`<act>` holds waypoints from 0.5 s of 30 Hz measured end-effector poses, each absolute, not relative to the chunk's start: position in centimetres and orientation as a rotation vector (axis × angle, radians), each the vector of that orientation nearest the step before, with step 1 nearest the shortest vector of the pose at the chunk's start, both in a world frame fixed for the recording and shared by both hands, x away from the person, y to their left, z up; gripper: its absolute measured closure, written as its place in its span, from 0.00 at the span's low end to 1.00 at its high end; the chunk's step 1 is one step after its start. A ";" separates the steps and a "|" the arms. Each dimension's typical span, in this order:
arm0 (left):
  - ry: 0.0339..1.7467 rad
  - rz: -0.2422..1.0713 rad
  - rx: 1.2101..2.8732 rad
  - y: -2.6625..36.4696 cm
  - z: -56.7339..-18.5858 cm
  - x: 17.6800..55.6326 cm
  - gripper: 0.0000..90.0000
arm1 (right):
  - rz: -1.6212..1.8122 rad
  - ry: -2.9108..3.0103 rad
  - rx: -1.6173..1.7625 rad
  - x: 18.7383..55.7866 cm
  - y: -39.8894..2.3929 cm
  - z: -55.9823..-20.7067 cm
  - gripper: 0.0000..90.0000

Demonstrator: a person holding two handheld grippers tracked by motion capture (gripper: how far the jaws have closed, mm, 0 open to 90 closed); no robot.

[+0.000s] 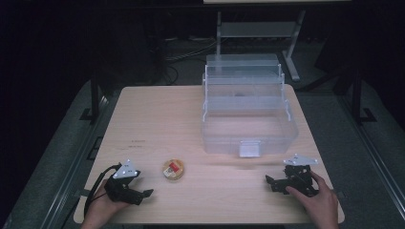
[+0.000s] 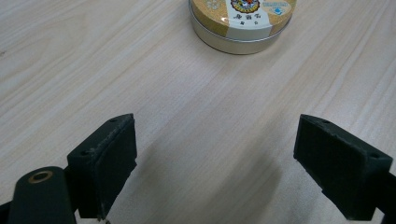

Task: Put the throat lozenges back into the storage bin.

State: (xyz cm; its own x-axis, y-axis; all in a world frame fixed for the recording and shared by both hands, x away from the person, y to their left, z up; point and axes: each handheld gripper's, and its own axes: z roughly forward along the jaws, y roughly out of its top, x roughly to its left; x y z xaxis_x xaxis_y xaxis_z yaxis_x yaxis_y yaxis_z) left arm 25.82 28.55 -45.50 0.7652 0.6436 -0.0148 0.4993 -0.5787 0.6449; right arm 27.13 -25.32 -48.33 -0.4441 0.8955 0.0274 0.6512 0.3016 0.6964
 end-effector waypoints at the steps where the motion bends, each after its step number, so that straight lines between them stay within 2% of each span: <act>1: 0.850 0.291 2.311 28.5 -45.5 25.8 0.14 | 0.918 2.208 1.387 27.1 -25.3 -48.3 0.00; 15: 0.843 0.275 2.336 28.3 -44.8 26.4 0.14 | 0.918 2.209 1.386 27.1 -25.3 -48.3 0.00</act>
State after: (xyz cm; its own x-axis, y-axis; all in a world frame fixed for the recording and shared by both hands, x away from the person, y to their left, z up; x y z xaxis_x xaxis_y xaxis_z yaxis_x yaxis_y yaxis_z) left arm 26.41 28.26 -44.76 0.7731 0.6340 -0.0175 0.5021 -0.5950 0.6276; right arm 27.13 -25.33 -48.34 -0.4445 0.8954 0.0271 0.6508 0.3019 0.6966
